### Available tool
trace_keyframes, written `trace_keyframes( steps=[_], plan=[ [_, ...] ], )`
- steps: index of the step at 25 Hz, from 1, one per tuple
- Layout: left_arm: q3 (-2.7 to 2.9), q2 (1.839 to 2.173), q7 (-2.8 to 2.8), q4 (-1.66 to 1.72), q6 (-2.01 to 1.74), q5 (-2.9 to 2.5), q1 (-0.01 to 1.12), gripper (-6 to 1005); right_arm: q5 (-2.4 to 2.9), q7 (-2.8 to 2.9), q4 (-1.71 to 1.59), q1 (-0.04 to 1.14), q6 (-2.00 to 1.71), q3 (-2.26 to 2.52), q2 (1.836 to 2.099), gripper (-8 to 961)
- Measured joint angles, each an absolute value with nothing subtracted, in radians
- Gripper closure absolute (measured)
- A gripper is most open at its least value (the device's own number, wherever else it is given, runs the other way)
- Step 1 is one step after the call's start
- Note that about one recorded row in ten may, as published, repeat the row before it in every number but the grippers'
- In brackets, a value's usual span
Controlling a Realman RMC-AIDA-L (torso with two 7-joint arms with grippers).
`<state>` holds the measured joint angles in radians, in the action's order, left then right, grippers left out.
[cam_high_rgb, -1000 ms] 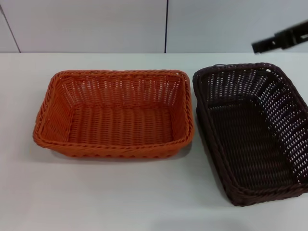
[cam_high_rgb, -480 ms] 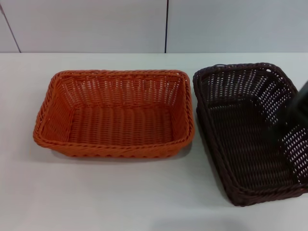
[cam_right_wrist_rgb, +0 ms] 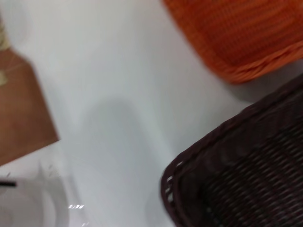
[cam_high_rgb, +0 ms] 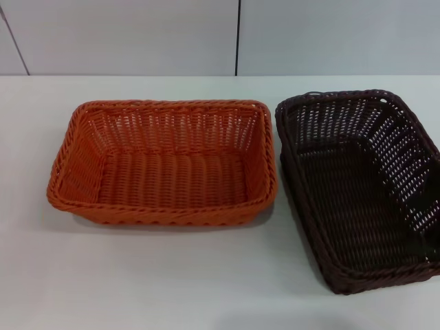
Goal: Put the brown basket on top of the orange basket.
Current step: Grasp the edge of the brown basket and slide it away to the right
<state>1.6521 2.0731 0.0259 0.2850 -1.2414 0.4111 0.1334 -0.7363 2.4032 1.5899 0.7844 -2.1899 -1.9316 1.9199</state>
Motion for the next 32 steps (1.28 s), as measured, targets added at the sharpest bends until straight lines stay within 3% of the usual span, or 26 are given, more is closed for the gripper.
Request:
trace_keyframes(
  steps=[12,23,32],
  plan=[
    [1.647,2.075,0.026,0.290,-1.235,0.411,0.135,345,-0.716,2.405,1.546,0.739,-2.185,-1.847,1.918,293],
    [1.652,2.079,0.040,0.296,-1.252,0.411,0.126,345,-0.634,2.373,1.462,0.738,-2.153,-1.849,1.943,295],
    [1.652,2.077,0.040,0.296,-1.263,0.411,0.124,345,-0.616,2.329,1.469,0.744,-2.141,-1.859,1.947,294]
  ],
)
